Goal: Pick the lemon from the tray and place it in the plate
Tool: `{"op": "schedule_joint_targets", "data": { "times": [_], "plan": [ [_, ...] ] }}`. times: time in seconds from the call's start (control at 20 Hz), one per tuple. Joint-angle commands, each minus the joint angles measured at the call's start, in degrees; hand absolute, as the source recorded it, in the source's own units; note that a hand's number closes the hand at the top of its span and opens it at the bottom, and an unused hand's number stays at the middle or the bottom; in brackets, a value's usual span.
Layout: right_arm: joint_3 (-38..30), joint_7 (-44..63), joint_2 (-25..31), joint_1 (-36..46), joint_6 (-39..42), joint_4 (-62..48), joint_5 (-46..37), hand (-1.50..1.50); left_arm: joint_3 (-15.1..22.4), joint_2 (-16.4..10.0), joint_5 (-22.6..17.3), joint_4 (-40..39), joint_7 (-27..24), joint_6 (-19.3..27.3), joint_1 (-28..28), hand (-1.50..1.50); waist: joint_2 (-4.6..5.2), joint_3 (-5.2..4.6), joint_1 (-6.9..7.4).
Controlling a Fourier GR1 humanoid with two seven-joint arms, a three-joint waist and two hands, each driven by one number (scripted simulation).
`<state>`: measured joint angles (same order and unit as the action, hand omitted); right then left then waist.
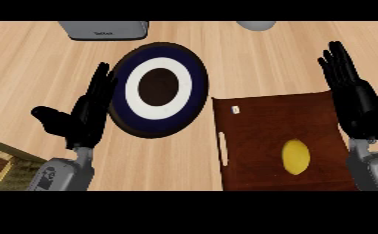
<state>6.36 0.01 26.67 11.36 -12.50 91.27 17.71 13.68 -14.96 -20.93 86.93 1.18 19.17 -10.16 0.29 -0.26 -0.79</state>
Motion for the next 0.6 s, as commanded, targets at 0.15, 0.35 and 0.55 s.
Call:
{"op": "schedule_joint_targets", "data": {
  "times": [0.15,0.35,0.55],
  "plan": [
    [11.85,1.61,-5.63,7.76,-7.45,-4.32,-15.94,1.50,-1.45,-7.89,5.93,0.91,0.89,-3.03,-7.69,0.00,-0.03,0.21,2.47],
    [13.75,6.77,9.31,1.75,-10.87,-15.83,-33.03,1.50,-1.11,-10.55,6.64,2.42,0.07,-4.88,-6.25,0.00,0.75,-1.46,2.16],
    [17.54,12.37,-8.06,0.17,-31.79,-19.84,-42.56,-1.50,-3.24,-13.91,4.72,3.61,0.98,-8.36,-6.17,0.00,-0.17,0.21,2.86]
  ]
}}
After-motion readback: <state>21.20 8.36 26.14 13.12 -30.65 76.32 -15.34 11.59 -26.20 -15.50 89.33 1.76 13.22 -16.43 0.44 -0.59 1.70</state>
